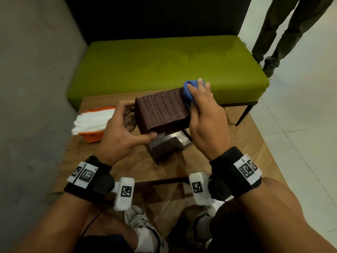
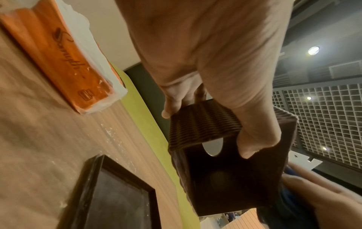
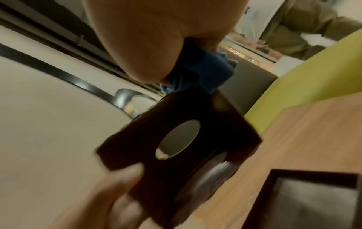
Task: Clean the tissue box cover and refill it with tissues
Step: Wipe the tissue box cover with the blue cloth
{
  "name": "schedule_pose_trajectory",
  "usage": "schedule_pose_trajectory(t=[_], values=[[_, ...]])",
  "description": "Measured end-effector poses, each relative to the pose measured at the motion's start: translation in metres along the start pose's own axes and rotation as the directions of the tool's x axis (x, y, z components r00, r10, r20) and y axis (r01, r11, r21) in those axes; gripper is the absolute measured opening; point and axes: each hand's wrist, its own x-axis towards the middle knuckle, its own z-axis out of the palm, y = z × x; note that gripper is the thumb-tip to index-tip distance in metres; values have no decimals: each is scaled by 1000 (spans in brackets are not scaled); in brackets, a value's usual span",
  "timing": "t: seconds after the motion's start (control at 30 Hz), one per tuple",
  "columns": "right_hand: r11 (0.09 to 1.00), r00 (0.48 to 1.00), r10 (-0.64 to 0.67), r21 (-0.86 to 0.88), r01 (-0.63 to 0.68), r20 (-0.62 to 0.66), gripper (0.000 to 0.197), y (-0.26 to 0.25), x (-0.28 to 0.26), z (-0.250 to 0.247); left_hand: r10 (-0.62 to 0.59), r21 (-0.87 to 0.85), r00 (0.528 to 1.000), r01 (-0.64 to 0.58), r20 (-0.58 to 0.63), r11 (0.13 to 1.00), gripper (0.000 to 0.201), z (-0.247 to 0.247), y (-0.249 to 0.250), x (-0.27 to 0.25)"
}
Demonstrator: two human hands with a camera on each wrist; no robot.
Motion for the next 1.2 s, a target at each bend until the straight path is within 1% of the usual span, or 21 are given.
schedule_pose_trajectory(t=[0.03, 0.07, 0.1, 0.17, 0.2, 0.23, 0.27, 0.33, 0.4, 0.47, 0.5, 0.57, 0.63, 0.7, 0.8, 0.87, 0.97, 1.07, 1.13, 1.17, 1.2], values=[[1000, 1000, -9, -19, 10, 24, 50, -9, -2, 4, 10, -8, 1000, -10, -1, 1000, 86, 3, 0, 2], [997, 995, -69, -34, 71, 68, 52, -21, -8, 10, 23, -12, 1000, -23, 5, 1000, 84, 7, 1, 4], [985, 979, -169, -25, 173, 118, 56, -35, -17, 17, 30, -15, 999, -30, 18, 999, 82, 12, 2, 5], [935, 913, -347, -1, 356, 212, 64, -52, -32, 26, 24, 26, 999, -25, 38, 999, 78, 17, 3, 6], [920, 895, -380, -7, 392, 233, 65, -50, -32, 25, 16, 39, 999, -17, 32, 999, 81, 16, 2, 6], [922, 900, -374, -18, 387, 222, 64, -40, -27, 21, 0, 7, 1000, 0, 26, 1000, 84, 15, 1, 5], [938, 926, -333, -39, 345, 179, 61, -28, -20, 16, -11, -29, 1000, 12, 22, 1000, 84, 11, -2, 3], [981, 982, -185, -52, 187, 37, 53, -4, -7, 6, -20, -60, 1000, 20, -1, 998, 82, 4, -3, -1], [994, 996, -24, 101, 33, -87, 45, 11, 1, -1, -27, -86, 1000, 26, -8, 996, 82, 2, -4, -4], [940, 990, 121, 328, -90, -78, 41, 11, 4, -2, -26, -95, 1000, 26, -5, 995, 84, 3, -5, -6], [908, 985, 164, 399, -129, -55, 39, 9, 3, 0, -26, -77, 1000, 27, 10, 997, 86, 4, -6, -6], [894, 980, 186, 425, -142, -64, 39, 6, 2, 1, -29, 32, 997, 26, 68, 999, 93, 4, -8, -2], [922, 983, 157, 372, -110, -98, 40, 7, 1, 5, -34, 187, 993, 12, 115, 982, 103, 1, -6, 3], [943, 983, 140, 319, -95, -122, 41, 8, -2, 8, -37, 288, 994, 7, 99, 958, 111, -2, 3, 8], [963, 984, 123, 253, -88, -126, 44, 6, -5, 9, -81, 265, 987, 42, 136, 963, 116, 0, 15, 10], [974, 993, 74, 222, -52, -92, 48, 1, -6, 12, -77, 297, 984, 27, 159, 955, 109, 3, 14, 12], [991, 998, -12, 132, 20, -57, 50, -5, -5, 15, -19, 408, 995, -24, 99, 913, 97, 5, 9, 15], [988, 997, -73, -138, 68, -33, 50, -9, -6, 22, 92, 515, 996, -87, 15, 853, 88, 8, 10, 16], [954, 987, -147, -254, 160, 73, 55, -18, -14, 30, 187, 556, 982, -149, -11, 818, 85, 9, 12, 17], [928, 963, -217, -271, 255, 163, 59, -23, -22, 35, 219, 561, 976, -170, -19, 810, 81, 10, 12, 16], [894, 920, -299, -263, 363, 254, 61, -26, -31, 39, 243, 564, 970, -187, -25, 804, 75, 10, 11, 16]])
